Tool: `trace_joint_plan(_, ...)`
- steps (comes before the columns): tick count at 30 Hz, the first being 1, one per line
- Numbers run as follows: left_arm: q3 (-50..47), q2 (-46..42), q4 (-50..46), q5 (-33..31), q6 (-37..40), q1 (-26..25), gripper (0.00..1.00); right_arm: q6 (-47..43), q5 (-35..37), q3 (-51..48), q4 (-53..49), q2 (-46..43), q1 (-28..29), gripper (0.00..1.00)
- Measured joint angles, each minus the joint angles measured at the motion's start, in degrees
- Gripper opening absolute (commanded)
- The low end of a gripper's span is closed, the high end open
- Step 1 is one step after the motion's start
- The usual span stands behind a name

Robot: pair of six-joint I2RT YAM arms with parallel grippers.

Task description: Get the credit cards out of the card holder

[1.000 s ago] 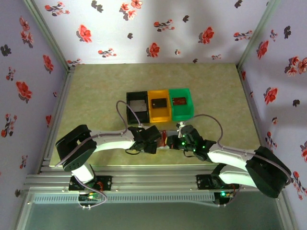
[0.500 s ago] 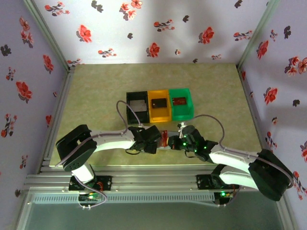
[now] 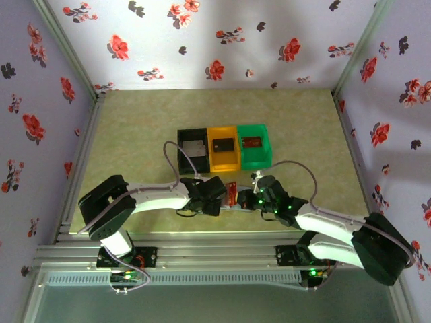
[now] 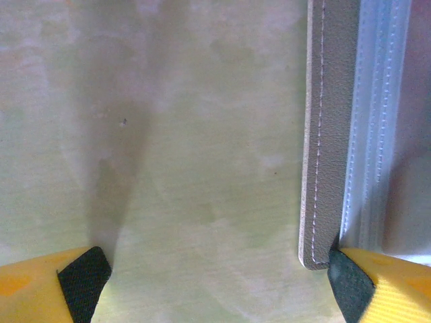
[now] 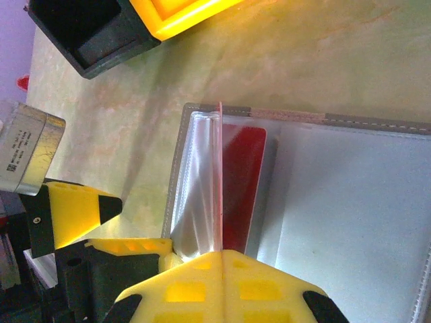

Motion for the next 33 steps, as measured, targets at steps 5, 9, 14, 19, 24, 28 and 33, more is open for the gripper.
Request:
trace_joint_plan(5, 0.0, 0.0, 0.0, 0.0, 0.0, 0.0, 0.9, -0.02, -0.02, 0.0, -0.13, -0.31, -0.35, 0.0)
trace_joint_plan(9, 0.0, 0.0, 0.0, 0.0, 0.0, 0.0, 0.9, -0.04, -0.02, -0.02, -0.63, -0.31, -0.55, 0.0)
trace_joint_plan(14, 0.09, 0.0, -0.04, 0.02, 0.02, 0.0, 0.9, -0.44, -0.07, -0.04, -1.25, -0.85, -0.81, 0.0)
trace_joint_plan(19, 0.13, 0.0, -0.11, 0.02, 0.02, 0.0, 0.9, -0.9, -0.22, -0.07, -1.95, -1.95, -1.2, 0.0)
trace_joint_plan(24, 0.28, 0.11, -0.28, 0.02, 0.02, 0.0, 0.9, -1.16, -0.24, -0.22, -3.21, -3.5, -1.9, 0.0)
trace_joint_plan(28, 0.37, 0.15, -0.44, 0.04, 0.02, 0.0, 0.9, -1.51, -0.24, -0.26, -4.31, -4.57, -2.36, 0.0)
trace_joint_plan(33, 0.37, 0.15, -0.46, 0.04, 0.02, 0.0, 0.9, -1.57, -0.24, -0.59, -5.16, -6.45, -3.15, 0.0)
